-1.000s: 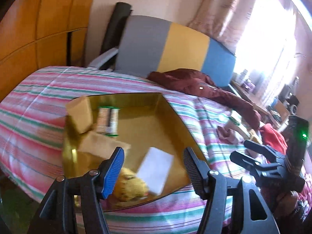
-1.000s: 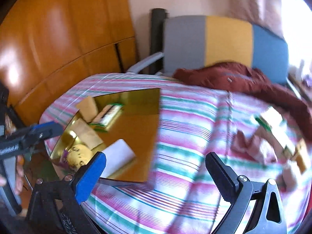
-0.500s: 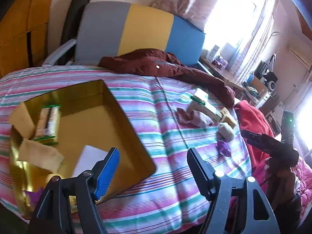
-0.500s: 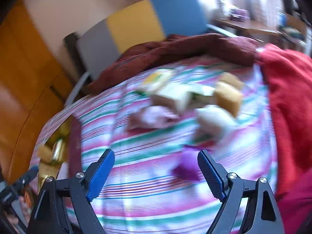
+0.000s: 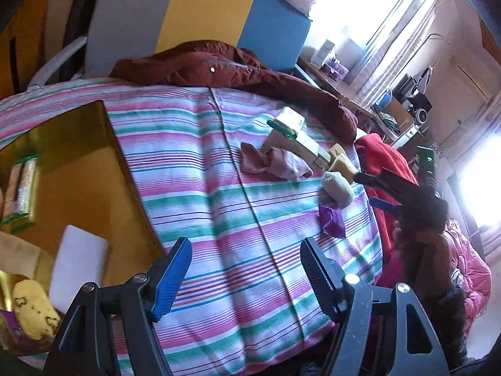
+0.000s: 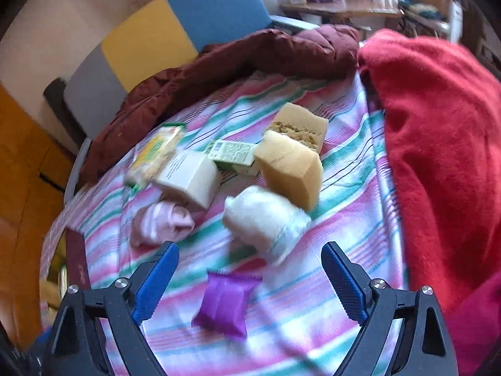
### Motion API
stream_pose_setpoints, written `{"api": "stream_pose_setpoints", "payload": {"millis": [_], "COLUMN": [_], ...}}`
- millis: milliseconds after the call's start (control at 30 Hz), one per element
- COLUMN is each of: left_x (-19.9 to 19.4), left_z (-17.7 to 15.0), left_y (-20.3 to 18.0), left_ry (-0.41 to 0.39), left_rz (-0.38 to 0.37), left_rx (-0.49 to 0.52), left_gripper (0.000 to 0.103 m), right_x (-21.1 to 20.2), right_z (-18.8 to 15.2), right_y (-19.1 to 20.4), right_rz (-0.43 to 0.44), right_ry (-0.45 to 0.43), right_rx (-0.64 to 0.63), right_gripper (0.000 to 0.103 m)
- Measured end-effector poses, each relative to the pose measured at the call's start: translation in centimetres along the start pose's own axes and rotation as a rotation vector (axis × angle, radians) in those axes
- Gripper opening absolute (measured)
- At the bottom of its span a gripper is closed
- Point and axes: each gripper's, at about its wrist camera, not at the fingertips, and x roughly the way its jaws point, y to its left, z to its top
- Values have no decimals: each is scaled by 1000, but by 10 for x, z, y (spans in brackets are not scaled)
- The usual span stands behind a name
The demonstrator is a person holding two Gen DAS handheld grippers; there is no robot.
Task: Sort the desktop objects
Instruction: 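Grasp the pink sock with left tool while right tool grasps white rolled sock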
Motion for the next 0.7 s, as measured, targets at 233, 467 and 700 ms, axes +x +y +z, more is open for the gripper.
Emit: {"api": "stream_pose_setpoints", "payload": {"millis": [233,467,700], "left_x": [23,63,103], "left_z": [18,34,59], "left_y": [-27,-47,-60], "left_ry": [3,41,66], "left_rz": [4,-10,-28], "left_rx": [43,64,81], "left_gripper": [72,72,72], "right_x": [31,40,47], "right_z": [7,5,2], "right_y": [-12,-11,-7], "right_rz": [-4,-33,-45], "right_ry": [27,53,83], "right_rx": [83,65,11], "right_gripper": [93,93,75]}}
